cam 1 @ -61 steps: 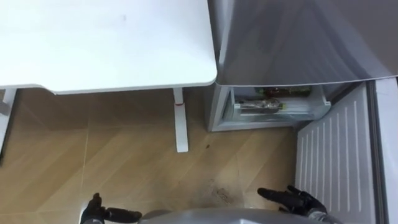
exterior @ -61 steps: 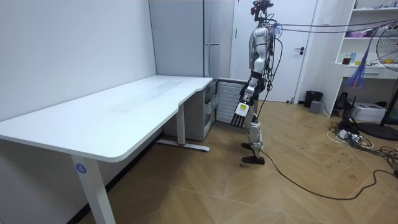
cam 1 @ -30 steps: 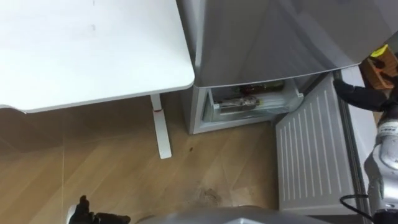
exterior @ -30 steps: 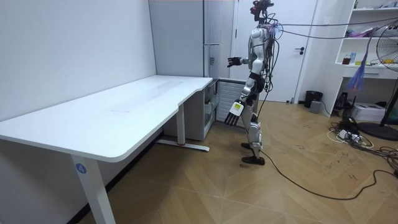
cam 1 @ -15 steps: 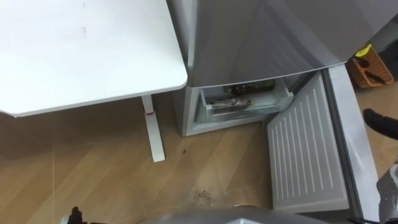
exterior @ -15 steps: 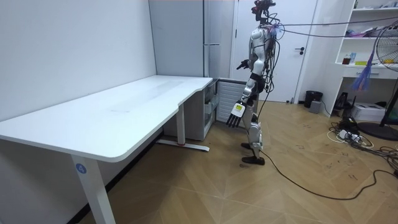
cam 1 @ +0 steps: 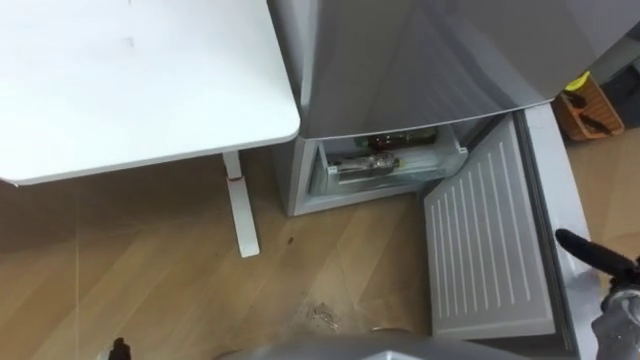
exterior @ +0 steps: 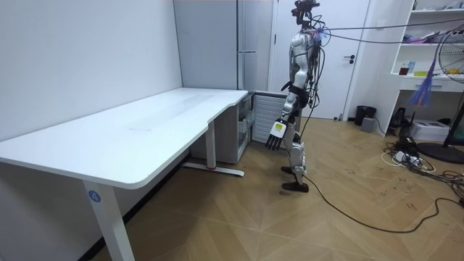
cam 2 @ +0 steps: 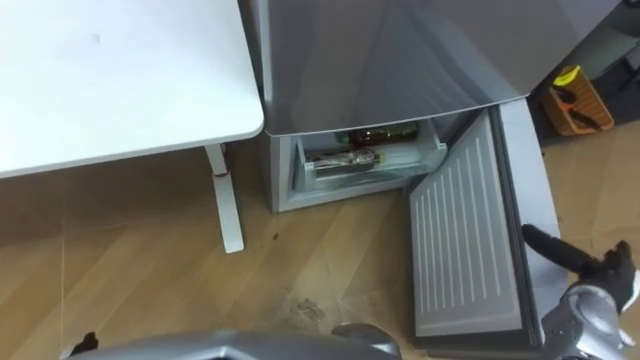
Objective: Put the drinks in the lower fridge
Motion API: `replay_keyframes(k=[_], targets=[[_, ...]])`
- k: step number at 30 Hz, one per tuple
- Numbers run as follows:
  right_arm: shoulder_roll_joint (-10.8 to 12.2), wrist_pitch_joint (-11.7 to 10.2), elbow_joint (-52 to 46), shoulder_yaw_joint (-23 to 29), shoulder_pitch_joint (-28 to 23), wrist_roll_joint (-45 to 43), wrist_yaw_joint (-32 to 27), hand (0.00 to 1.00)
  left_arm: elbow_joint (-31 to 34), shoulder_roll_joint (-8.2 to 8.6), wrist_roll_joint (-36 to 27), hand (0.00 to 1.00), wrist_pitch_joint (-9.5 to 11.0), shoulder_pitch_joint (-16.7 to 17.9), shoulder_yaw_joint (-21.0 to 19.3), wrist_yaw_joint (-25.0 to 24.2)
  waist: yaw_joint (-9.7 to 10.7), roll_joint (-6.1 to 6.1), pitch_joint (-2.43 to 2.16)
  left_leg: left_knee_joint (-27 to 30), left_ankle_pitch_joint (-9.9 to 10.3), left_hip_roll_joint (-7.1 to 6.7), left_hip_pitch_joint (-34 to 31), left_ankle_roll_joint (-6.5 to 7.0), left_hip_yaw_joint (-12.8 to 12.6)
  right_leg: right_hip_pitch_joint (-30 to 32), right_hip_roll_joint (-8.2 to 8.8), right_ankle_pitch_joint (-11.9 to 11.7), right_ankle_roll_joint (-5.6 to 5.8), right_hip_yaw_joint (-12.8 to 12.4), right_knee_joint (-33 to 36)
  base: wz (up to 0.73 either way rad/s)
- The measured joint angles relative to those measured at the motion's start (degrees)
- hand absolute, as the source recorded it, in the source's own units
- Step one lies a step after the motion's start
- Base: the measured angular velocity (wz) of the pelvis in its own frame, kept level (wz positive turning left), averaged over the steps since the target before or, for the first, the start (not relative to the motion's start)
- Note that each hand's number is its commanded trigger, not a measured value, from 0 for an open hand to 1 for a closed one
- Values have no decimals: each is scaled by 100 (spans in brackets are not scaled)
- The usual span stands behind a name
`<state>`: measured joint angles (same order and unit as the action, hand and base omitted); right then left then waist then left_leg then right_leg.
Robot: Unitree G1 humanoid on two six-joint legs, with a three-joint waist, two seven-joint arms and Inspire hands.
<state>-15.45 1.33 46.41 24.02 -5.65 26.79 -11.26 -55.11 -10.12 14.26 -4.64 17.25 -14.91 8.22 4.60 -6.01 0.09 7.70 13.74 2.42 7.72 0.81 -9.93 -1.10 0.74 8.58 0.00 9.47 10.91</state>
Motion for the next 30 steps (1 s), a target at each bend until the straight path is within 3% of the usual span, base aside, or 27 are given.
replay_keyframes(k=[2,7,17,23,26,28,29,30], targets=[[-189,25,237,-13,23,90,287,0,24,-39,51,0,-27,16,-95,-25,-40,21,6,-9,1,5,33,0,-24,0,-22,-1,-1,-33,-6,-7],[-372,202,428,-14,103,39,806,0,25,-35,222,0,-177,136,-354,-145,-296,56,1,-32,30,49,198,-33,-50,-2,-116,-38,-50,-363,-1,-36],[-811,248,1633,-11,587,613,1466,0,-18,-15,276,0,-268,140,-296,-136,-248,117,-28,-17,33,28,186,-29,96,4,-82,-51,-53,-274,-21,2],[-903,477,1908,-93,656,1131,1987,0,-16,-114,279,0,-407,113,-278,-346,-347,170,-50,21,34,-9,47,-23,154,142,-81,-72,-58,-279,48,-6],[-767,483,1627,-780,631,1434,2004,0,-22,-190,263,0,-551,-16,-9,-436,-497,160,-52,144,34,-12,-48,-22,106,232,-65,-113,-67,-219,96,-31],[-623,466,236,-2332,294,1542,1606,0,-193,-284,226,0,-721,-299,672,-433,-1029,156,-45,229,36,64,-88,-26,81,375,-96,-255,-149,-106,118,-118],[-655,641,-1023,-3331,46,1542,1127,0,-331,-356,188,0,-815,-495,1157,-470,-1240,139,-41,297,60,106,-131,-66,120,463,-120,-321,-215,-23,140,-121],[-630,764,-1541,-3750,29,1633,772,0,-401,-379,166,0,-856,-592,1395,-508,-1305,136,-43,326,72,133,-148,-86,133,514,-131,-342,-249,47,164,-103]])
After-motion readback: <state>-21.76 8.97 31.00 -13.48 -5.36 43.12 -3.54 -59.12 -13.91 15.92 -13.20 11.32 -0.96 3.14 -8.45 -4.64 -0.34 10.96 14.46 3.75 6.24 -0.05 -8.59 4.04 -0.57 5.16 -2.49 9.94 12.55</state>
